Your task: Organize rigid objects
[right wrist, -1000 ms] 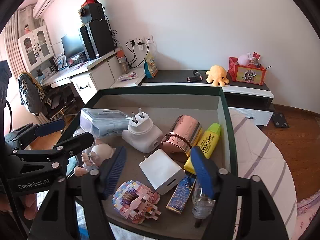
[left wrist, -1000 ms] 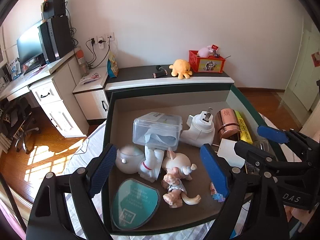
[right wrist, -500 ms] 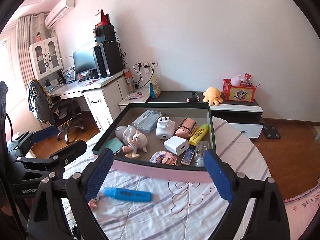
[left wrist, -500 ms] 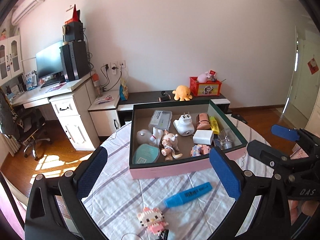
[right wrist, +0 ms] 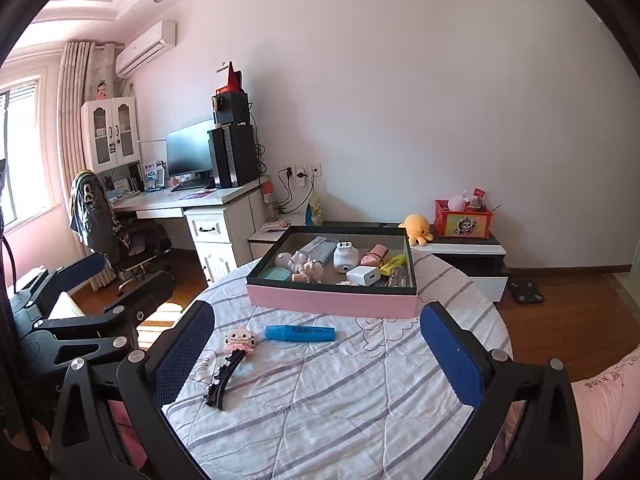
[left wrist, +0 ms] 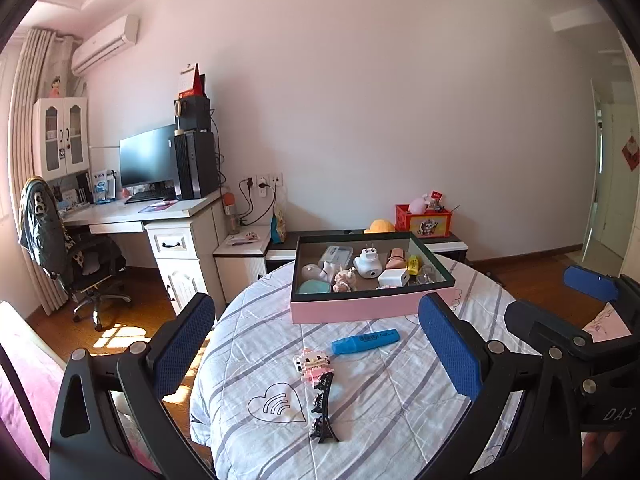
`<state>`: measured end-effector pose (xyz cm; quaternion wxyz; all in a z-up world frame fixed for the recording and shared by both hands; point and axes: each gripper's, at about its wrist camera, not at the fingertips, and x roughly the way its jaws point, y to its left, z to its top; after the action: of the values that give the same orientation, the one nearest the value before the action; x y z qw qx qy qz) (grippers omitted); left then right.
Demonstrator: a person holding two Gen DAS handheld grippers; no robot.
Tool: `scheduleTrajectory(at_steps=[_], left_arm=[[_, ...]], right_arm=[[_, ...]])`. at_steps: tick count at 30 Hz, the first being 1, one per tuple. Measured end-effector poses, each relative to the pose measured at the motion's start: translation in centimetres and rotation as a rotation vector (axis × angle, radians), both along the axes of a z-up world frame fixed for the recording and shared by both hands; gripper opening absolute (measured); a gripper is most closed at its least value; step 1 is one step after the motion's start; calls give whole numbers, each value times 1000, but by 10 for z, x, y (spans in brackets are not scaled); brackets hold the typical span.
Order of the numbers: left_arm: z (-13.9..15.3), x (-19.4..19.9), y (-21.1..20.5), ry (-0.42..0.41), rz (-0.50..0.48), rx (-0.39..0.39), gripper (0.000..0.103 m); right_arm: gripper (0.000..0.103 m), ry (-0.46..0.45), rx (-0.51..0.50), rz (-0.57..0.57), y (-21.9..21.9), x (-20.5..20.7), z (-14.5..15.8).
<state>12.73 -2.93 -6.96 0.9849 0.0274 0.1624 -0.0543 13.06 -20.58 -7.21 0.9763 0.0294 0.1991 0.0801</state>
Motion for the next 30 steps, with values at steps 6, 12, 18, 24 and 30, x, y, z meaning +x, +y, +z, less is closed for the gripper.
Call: scheduleTrajectory(at_steps=[6,12,18,24,30], left_arm=[[9,-33,1,-36,-5,-20,103],[16,-48,3,-67,-3,-23,103],[15,-48,1,-63,-3,-13,103],[3,-32,9,-18,-27,12,103],[-18,6,48,73,87,1,103]], right_arm=[[103,-40,0,-10,1,-37,8],[103,-73,-12,-8,4,-53,18],[103,-68,-14,-8,5,-53,14],[103,-29,-6,-16,0,-40,1],[103,47,28,-69,-27,-15,-23]])
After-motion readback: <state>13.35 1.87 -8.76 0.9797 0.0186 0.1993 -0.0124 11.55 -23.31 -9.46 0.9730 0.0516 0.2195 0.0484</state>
